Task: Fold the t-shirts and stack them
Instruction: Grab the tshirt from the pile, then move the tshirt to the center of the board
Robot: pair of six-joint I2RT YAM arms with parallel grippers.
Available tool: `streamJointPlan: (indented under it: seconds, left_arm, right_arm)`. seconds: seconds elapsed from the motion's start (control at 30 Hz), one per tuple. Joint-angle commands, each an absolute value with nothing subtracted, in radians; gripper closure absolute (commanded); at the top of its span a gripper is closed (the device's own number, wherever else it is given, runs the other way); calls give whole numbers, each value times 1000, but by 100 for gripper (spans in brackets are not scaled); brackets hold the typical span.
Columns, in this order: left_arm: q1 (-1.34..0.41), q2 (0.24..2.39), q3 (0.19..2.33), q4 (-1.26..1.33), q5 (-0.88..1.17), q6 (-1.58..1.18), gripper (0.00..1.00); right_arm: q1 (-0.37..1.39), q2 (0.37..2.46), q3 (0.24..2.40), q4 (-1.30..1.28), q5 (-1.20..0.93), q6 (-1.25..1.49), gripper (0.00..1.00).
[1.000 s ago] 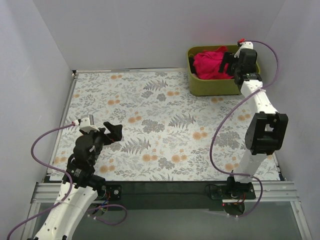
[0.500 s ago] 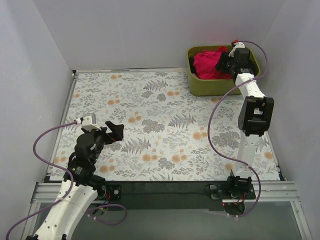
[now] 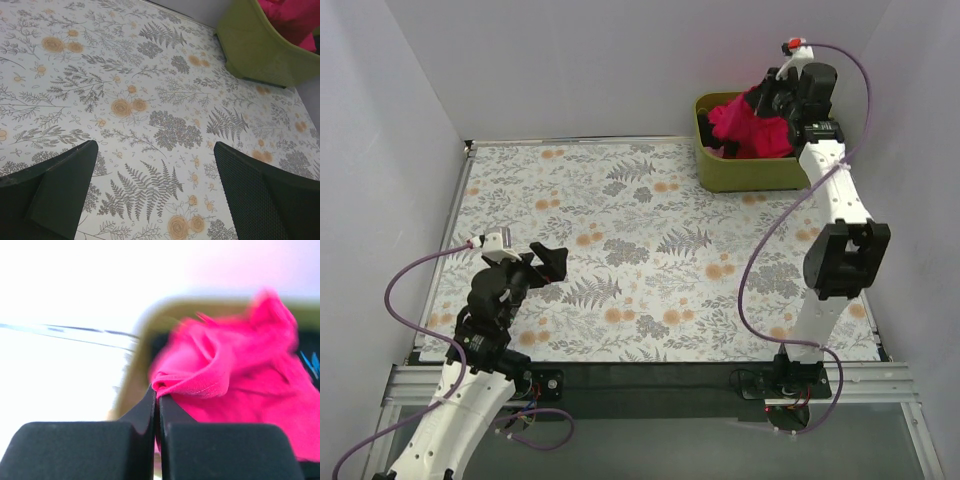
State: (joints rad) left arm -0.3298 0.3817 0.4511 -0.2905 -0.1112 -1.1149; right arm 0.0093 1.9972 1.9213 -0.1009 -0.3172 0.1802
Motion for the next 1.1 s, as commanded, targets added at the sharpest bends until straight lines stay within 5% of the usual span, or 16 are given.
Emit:
streamJointPlan:
  seconds: [0.0, 0.4, 0.8, 1.07]
  left_arm:
    - [-331, 362, 451, -276, -106, -1101, 5]
    - [-333, 305, 448, -287, -123, -1118, 5]
    - [-331, 232, 443, -327, -181, -1155, 5]
    - [-331, 290, 453, -325, -160, -1147, 5]
  right_arm:
    - [128, 1703, 1907, -17, -440, 170, 99]
    - [808, 1447, 1582, -25, -348, 265, 99]
    - [1004, 1341, 875, 98, -357, 584, 99]
    - [1227, 1494, 966, 69, -394, 582, 99]
